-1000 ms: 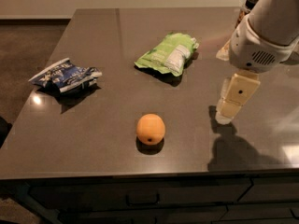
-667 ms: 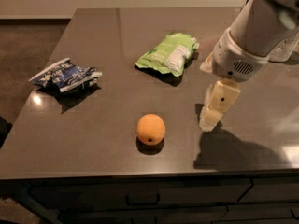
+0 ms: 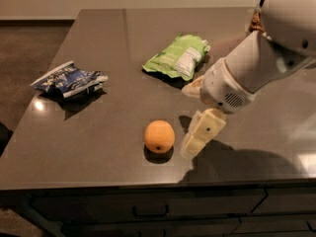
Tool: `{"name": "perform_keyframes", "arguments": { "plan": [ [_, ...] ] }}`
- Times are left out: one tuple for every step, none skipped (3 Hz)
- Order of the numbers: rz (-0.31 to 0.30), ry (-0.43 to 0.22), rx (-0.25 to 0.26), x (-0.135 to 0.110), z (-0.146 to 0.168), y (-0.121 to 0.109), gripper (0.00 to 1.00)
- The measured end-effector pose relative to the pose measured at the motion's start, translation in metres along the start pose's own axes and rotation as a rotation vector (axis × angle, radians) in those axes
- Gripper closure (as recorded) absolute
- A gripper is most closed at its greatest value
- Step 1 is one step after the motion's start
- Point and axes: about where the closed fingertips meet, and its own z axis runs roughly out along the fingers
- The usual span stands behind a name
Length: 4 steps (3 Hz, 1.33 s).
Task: Move orange near blue chip bag
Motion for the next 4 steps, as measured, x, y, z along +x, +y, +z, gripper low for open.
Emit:
{"name": "perform_keyframes", "arguments": {
  "plan": [
    [-0.03, -0.058, 0.007, -0.01, 0.021, 0.005, 0.0],
    [-0.054, -0.088, 0.018, -0.02, 0.048, 0.008, 0.0],
    [-0.061, -0.095, 0.014, -0.029, 0.061, 0.011, 0.0],
    [-0.063, -0.086, -0.001, -0.033, 0.069, 0.011, 0.16]
  ]
}}
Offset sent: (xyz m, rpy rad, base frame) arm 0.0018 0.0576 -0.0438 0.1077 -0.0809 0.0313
